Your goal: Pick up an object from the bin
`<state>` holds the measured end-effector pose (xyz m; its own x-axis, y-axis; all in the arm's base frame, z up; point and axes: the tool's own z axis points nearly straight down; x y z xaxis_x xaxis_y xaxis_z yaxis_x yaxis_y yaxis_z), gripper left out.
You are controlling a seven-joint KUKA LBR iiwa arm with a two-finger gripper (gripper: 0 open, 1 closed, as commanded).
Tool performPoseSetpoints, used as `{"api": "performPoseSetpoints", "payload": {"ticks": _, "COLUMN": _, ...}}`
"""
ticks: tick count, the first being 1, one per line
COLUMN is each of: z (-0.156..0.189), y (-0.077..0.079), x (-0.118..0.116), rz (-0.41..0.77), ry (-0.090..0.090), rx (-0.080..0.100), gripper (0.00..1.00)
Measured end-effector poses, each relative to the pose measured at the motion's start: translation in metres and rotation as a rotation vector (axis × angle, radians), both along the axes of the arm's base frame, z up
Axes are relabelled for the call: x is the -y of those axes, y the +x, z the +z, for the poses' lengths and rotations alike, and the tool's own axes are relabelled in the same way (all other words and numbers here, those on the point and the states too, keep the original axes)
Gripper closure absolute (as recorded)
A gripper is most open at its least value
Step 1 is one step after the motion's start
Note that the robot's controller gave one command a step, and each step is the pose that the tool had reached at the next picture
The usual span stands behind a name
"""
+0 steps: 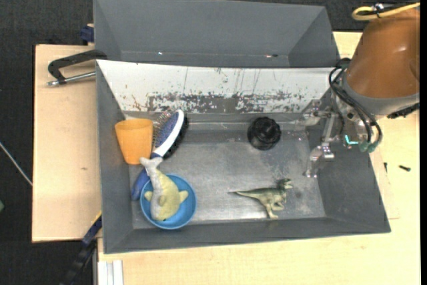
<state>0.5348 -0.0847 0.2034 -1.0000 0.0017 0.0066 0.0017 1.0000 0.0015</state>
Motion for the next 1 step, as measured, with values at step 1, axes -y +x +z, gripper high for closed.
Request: {"api": "performPoseSetpoints", "payload": {"ticks": 1, "z": -0.1109, "y": 0.0006, "x": -0.0419, "rz": -0.072, "ry": 0.001, "rx": 0.017, "gripper": 0.0}}
